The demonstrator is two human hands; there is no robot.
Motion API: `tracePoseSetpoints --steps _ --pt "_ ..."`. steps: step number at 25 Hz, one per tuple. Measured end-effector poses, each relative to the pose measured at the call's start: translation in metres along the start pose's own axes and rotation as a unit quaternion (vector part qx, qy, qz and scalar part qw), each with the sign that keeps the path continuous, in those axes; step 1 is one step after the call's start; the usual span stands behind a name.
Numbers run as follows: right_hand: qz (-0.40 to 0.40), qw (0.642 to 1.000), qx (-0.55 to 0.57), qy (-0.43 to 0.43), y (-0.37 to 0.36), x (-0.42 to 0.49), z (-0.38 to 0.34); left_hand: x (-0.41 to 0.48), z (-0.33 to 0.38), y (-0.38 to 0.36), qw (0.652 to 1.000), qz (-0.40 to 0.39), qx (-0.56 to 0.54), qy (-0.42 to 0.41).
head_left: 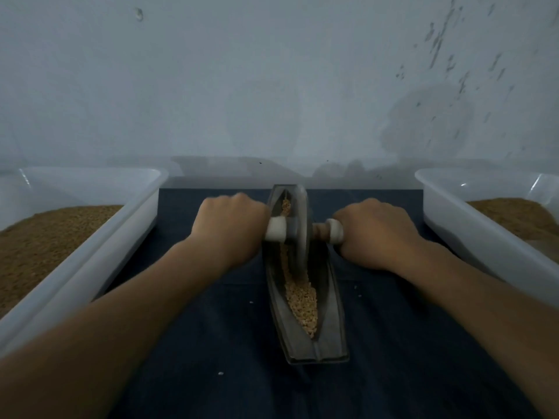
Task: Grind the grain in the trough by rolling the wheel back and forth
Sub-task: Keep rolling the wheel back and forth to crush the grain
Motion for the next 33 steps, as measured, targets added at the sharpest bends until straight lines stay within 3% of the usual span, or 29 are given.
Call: tracePoseSetpoints --steps 5,13,21,28,31,33 --pt "0.076 0.995 -0.033 0.051 0.028 -0.044 0.001 -0.044 0.012 0.015 0.999 0.034 0.009 -0.008" --pt "-0.034 0.999 -0.001 -0.026 -0.004 0.034 -0.011 0.028 -0.014 -0.009 0.999 0.024 0.0 0.026" --pt "0.038 0.998 -0.036 0.047 0.029 -0.049 0.001 -0.051 0.017 0.019 0.996 0.089 -0.007 -0.024" --pt "-0.002 1.0 -0.026 -0.013 0.004 0.028 -0.011 0.007 -0.009 -0.013 0.996 0.069 -0.032 0.054" --pt "0.035 0.999 -0.03 0.01 0.009 0.037 -0.018 0.008 -0.018 -0.02 0.992 0.08 -0.057 0.082" --pt "0.061 0.995 -0.037 0.071 0.023 0.023 -0.025 -0.006 -0.018 -0.024 0.987 0.103 -0.077 0.101"
Point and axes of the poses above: each hand's wrist, its own x-axis towards the middle knuckle, its own y-axis out of the back of the hand, z = x × y, the point moved 9 cm from there along x, towards the middle knuckle, and after that the axes turned 15 degrees about -y, right-handed, at the moved point
